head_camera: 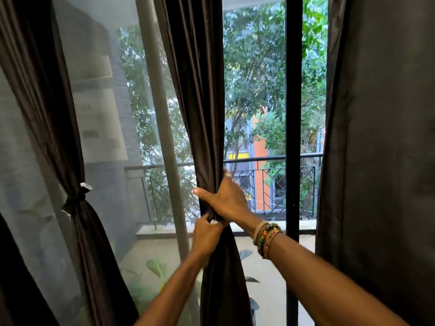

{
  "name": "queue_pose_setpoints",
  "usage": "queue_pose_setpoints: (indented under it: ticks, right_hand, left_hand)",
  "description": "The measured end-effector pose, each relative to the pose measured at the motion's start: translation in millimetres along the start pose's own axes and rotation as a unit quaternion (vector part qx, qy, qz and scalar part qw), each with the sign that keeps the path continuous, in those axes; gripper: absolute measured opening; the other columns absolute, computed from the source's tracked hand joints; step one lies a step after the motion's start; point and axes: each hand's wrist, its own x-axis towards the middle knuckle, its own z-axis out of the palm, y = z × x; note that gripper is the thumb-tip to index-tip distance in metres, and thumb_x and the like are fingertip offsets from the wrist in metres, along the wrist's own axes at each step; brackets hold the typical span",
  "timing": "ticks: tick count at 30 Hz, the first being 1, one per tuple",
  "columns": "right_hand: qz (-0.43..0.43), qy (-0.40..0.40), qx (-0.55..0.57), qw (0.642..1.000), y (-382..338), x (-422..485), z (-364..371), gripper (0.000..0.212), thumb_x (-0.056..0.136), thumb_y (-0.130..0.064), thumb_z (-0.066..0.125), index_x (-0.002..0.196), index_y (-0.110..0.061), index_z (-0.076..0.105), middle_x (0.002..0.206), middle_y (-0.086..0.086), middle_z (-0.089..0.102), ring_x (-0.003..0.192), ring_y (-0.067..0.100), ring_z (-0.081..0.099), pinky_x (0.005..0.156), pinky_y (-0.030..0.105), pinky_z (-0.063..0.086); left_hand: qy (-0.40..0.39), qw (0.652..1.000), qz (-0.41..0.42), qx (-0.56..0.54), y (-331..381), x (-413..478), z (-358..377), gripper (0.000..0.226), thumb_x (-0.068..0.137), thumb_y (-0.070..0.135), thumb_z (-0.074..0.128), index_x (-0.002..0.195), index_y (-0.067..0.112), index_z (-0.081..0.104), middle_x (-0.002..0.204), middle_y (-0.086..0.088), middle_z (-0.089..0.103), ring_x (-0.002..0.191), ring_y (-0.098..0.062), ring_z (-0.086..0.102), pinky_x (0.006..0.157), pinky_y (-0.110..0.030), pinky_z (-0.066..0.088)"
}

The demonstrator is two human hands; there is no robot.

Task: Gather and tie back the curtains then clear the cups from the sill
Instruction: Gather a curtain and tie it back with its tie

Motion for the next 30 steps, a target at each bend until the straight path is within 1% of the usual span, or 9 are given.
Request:
queue_pose_setpoints:
  ticks: [2,4,7,9,12,16,20,26,30]
  right_hand:
    - [-0.044,0.025,-0.132,0.990,-12,5,-2,0.047,0.096,-0.053,0.053,0.107,-0.008,0.056,0.104,0.012,0.067,0.103,0.034,0.062,0.097,0.044,0.044]
    - [-0.051,0.057,-0.179,0.981,-16,8,-3,0.033,0.103,-0.043,0.045,0.096,-0.012,0.055,0.096,0.008,0.065,0.100,0.031,0.061,0.104,0.043,0.035]
    - [-0.052,0.078,-0.163,0.982,-9,10,3,0.036,0.105,-0.039,0.041,0.105,-0.007,0.057,0.105,0.012,0.066,0.102,0.033,0.061,0.100,0.042,0.037]
    - [-0.025,0.049,-0.065,0.996,-3,15,8,0.038,0.104,-0.038,0.043,0.110,-0.003,0.055,0.107,0.016,0.065,0.100,0.036,0.062,0.086,0.039,0.047]
    - [0.009,0.007,0.102,0.995,3,27,12,0.034,0.095,-0.039,0.056,0.112,-0.009,0.054,0.098,0.011,0.068,0.086,0.032,0.067,0.073,0.041,0.057]
    - [-0.021,0.000,0.089,0.996,0,32,16,0.034,0.086,-0.046,0.069,0.095,-0.015,0.059,0.080,0.001,0.064,0.071,0.020,0.064,0.055,0.027,0.048]
    - [0.006,0.092,0.044,0.995,1,31,26,0.045,0.093,-0.050,0.060,0.107,-0.007,0.062,0.094,0.010,0.069,0.084,0.029,0.067,0.067,0.035,0.054]
    - [-0.019,-0.017,-0.012,1.000,-6,32,18,0.067,0.072,-0.072,0.062,0.116,-0.023,0.057,0.103,0.002,0.069,0.091,0.025,0.067,0.078,0.043,0.059]
    - [-0.053,-0.056,-0.043,0.996,-8,28,-3,0.059,0.079,-0.061,0.072,0.120,-0.021,0.058,0.108,0.005,0.069,0.095,0.025,0.067,0.080,0.041,0.057]
  left_hand:
    - [0.034,0.999,0.026,0.027,-5,-8,11,0.011,0.091,0.030,0.066,0.099,0.023,0.067,0.095,-0.002,0.073,0.093,-0.026,0.067,0.068,-0.031,0.044]
    - [0.046,0.988,0.068,0.131,-5,-8,15,0.030,0.097,0.037,0.055,0.117,0.015,0.058,0.112,-0.012,0.068,0.104,-0.036,0.063,0.071,-0.031,0.037]
    - [0.024,0.981,0.081,0.175,-6,-4,14,0.054,0.090,0.055,0.045,0.123,0.014,0.052,0.118,-0.009,0.066,0.107,-0.033,0.062,0.071,-0.028,0.033]
    - [0.012,0.978,0.074,0.196,-4,-4,13,0.044,0.096,0.049,0.051,0.125,0.016,0.051,0.117,-0.003,0.065,0.103,-0.028,0.063,0.069,-0.026,0.033]
    - [0.011,0.990,0.031,0.134,-6,-6,16,0.018,0.095,0.024,0.061,0.111,0.020,0.053,0.090,0.009,0.060,0.076,-0.008,0.056,0.056,-0.012,0.036]
    - [0.045,0.997,-0.028,0.063,-18,-14,23,0.019,0.084,0.021,0.071,0.100,0.015,0.064,0.083,0.001,0.069,0.079,-0.019,0.064,0.060,-0.020,0.043]
    - [0.068,0.990,-0.008,0.125,-32,-15,26,0.044,0.092,0.025,0.062,0.133,0.015,0.049,0.117,-0.005,0.068,0.105,-0.026,0.065,0.083,-0.031,0.048]
    - [0.053,0.995,-0.027,0.081,-45,2,16,0.042,0.086,0.032,0.070,0.121,0.021,0.050,0.113,-0.006,0.068,0.101,-0.029,0.063,0.086,-0.036,0.049]
    - [0.052,0.998,-0.006,0.018,-45,15,15,0.079,0.071,0.039,0.085,0.133,0.020,0.039,0.126,-0.004,0.060,0.110,-0.027,0.060,0.096,-0.044,0.050]
